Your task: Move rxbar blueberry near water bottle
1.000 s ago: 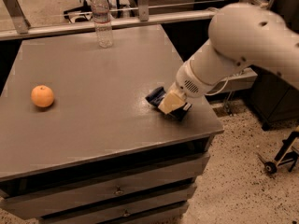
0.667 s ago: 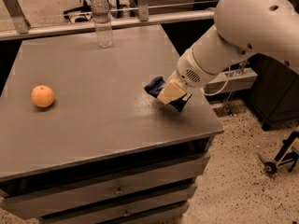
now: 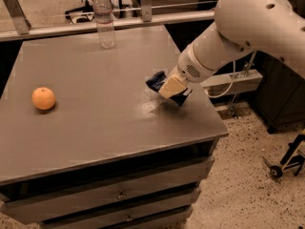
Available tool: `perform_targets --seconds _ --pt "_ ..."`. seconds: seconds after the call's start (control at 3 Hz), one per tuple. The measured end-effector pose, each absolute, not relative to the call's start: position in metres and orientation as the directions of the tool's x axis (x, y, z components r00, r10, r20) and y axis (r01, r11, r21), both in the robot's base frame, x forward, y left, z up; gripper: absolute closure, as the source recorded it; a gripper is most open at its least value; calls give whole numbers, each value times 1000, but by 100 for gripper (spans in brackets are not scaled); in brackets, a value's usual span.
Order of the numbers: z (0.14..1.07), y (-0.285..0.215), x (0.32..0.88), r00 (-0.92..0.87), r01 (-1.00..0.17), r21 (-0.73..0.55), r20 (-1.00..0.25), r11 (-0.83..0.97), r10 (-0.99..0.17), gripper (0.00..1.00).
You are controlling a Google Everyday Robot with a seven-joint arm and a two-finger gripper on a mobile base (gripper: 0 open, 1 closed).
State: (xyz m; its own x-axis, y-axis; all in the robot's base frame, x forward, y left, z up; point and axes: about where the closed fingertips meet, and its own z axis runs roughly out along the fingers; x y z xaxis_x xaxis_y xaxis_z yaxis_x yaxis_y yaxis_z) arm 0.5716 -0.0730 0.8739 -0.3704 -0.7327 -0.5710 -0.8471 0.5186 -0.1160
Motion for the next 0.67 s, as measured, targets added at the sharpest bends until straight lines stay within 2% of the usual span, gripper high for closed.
perform_targets --seconds 0.67 --pt "881 -58 665 -303 -844 -165 -640 511 -706 100"
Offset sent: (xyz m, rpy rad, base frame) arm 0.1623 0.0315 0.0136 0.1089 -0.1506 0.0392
